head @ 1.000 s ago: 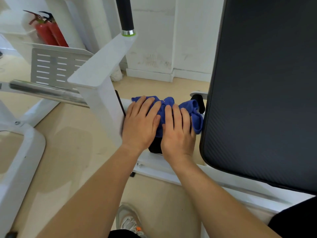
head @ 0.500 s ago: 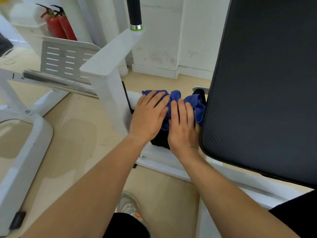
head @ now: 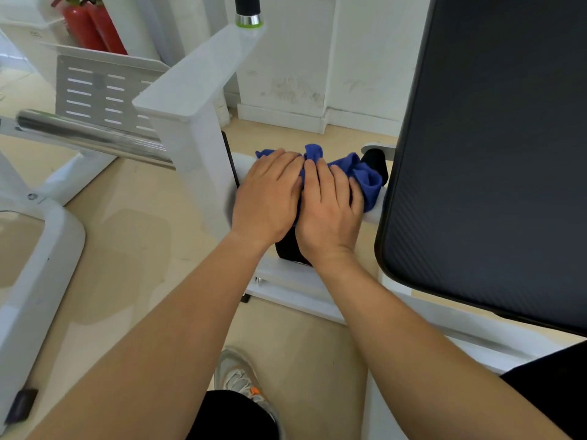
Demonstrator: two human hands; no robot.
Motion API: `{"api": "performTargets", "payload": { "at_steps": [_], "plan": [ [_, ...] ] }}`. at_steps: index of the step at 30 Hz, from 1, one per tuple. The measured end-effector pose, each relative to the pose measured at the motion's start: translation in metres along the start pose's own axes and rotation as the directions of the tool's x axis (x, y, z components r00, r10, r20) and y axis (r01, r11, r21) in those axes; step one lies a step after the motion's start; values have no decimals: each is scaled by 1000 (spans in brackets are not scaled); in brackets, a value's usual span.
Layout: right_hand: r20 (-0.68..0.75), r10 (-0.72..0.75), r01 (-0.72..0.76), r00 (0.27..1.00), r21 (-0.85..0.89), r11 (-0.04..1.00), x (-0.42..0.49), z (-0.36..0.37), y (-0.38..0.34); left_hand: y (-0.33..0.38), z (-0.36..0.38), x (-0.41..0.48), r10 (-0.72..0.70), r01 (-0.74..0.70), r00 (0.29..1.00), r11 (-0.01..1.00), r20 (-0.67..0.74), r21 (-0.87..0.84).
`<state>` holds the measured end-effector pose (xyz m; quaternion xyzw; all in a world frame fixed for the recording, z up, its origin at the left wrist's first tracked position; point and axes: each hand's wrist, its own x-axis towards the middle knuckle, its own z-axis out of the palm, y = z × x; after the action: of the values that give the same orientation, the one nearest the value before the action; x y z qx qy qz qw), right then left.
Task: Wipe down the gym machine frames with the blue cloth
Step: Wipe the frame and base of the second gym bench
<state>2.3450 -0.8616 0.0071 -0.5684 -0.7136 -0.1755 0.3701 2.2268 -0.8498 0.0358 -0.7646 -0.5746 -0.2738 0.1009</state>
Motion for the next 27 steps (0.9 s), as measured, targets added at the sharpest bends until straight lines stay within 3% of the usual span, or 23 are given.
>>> {"api": "performTargets", "payload": {
  "at_steps": [6, 9, 12, 17, 22, 27],
  "plan": [
    [19, -92, 94, 996, -70, 993, -33, -8, 24, 12, -2, -17, 21, -19, 999, 999, -42, 33],
    [-37, -110, 108, 993, -52, 993, -20, -9, 24, 26, -12, -16, -97, 96, 995, 995, -33, -40],
    [9, -120, 120, 993, -10, 993, 1, -13, 14, 30, -24, -17, -212, 216, 976, 968, 48, -130],
    [75, -218, 209, 973, 110, 972, -15, -34, 7, 27, -53, -46, -192, 191, 981, 981, 20, 44],
    [314, -218, 147, 924, 235, 961, -76, -54, 17, 51, -50, -111, -267, 252, 941, 963, 209, 98],
    [552, -217, 78, 805, 264, 961, -135, -62, 44, 79, -16, -153, -322, 296, 852, 947, 413, 128]
  ]
}}
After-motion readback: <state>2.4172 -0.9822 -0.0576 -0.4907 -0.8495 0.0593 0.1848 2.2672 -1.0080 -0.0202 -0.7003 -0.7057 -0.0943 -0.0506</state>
